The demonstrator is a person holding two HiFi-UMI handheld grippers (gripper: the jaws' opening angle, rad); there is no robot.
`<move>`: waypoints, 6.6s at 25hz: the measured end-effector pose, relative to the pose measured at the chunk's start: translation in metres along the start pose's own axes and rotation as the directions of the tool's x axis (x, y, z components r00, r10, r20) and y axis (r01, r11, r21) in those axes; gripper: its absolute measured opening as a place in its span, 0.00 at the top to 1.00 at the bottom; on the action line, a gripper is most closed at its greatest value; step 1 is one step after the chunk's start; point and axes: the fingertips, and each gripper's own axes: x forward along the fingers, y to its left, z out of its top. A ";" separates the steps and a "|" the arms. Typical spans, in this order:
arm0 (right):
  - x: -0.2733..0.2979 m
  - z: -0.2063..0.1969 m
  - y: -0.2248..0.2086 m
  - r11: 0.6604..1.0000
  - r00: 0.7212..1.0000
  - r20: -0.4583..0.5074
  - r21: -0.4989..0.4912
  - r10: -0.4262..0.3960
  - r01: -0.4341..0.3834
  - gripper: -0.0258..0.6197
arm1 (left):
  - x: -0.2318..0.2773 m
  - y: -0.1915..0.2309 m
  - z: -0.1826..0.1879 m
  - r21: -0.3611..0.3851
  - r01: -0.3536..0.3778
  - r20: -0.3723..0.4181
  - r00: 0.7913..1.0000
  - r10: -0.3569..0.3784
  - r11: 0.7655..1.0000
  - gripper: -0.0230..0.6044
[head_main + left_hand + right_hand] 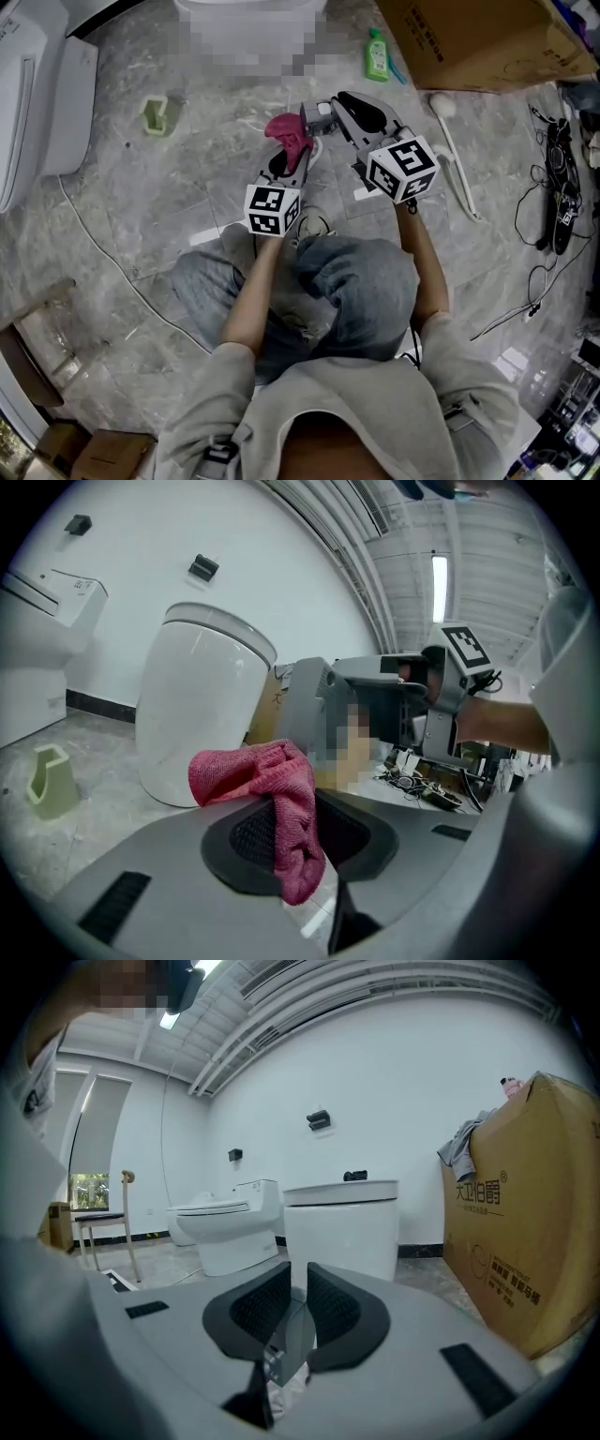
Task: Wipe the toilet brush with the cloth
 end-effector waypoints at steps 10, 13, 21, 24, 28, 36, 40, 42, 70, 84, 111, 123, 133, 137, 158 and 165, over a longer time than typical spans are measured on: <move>-0.001 0.001 -0.002 1.000 1.000 0.008 0.009 0.004 -0.004 0.85 | 0.018 0.018 -0.042 -0.023 -0.029 -0.097 0.995 0.027 0.999 0.80; 0.000 0.001 -0.001 1.000 1.000 0.008 0.007 0.012 -0.012 0.85 | 0.025 0.026 -0.060 -0.025 -0.036 -0.150 0.988 0.032 0.999 0.80; 0.000 0.001 0.000 1.000 1.000 0.005 0.000 0.016 -0.016 0.85 | 0.035 0.038 -0.100 -0.022 -0.035 -0.279 0.960 0.028 0.999 0.80; -0.001 0.000 0.000 1.000 1.000 0.004 0.002 0.014 -0.014 0.85 | 0.034 0.042 -0.109 -0.017 -0.026 -0.320 0.947 0.020 1.000 0.80; -0.001 0.000 -0.001 1.000 1.000 0.002 0.001 0.012 -0.012 0.85 | 0.024 0.047 -0.096 -0.017 -0.036 -0.291 0.956 0.029 0.999 0.80; 0.000 0.001 -0.001 1.000 1.000 0.004 0.000 0.012 -0.012 0.85 | 0.007 0.053 -0.035 -0.006 -0.018 -0.157 0.987 0.017 1.000 0.80; 0.000 0.000 0.000 1.000 1.000 0.005 0.000 0.013 -0.013 0.85 | 0.014 0.042 -0.015 0.021 0.059 -0.149 0.987 -0.055 0.998 0.80; 0.000 0.000 0.001 1.000 1.000 0.005 -0.002 0.011 -0.011 0.85 | 0.021 0.034 -0.012 0.030 0.108 -0.169 0.980 -0.101 0.994 0.80; -0.004 -0.002 -0.002 1.000 1.000 0.001 0.003 0.017 -0.017 0.85 | 0.052 0.051 -0.112 -0.011 0.103 -0.421 0.902 -0.098 0.995 0.80; -0.005 -0.007 -0.009 1.000 1.000 -0.006 0.020 -0.008 0.008 0.85 | -0.003 0.065 0.018 0.051 -0.004 -0.114 0.993 0.009 0.999 0.80; -0.037 0.049 -0.085 0.973 0.971 -0.092 0.038 -0.221 0.226 0.91 | -0.071 0.102 0.197 0.023 -0.193 0.004 0.981 0.193 0.981 0.80; -0.094 0.225 -0.055 0.970 0.952 -0.226 0.080 -0.207 0.229 0.91 | -0.152 0.042 0.348 -0.064 -0.260 -0.130 0.960 0.250 0.964 0.81; -0.126 0.374 -0.017 0.980 0.958 -0.213 0.013 -0.194 0.201 0.91 | -0.205 -0.010 0.502 -0.026 -0.288 -0.093 0.954 0.284 0.957 0.81; -0.139 0.422 -0.011 0.974 0.961 -0.162 -0.005 -0.223 0.225 0.91 | -0.224 -0.028 0.542 -0.014 -0.280 -0.055 0.959 0.279 0.960 0.81; -0.282 0.493 0.105 0.952 0.952 -0.012 -0.010 -0.305 0.305 0.91 | -0.382 -0.133 0.591 0.093 -0.268 0.105 0.960 0.258 0.959 0.81; -0.304 0.495 0.125 0.951 0.951 0.010 -0.020 -0.308 0.308 0.91 | -0.408 -0.149 0.580 0.096 -0.267 0.119 0.960 0.255 0.959 0.81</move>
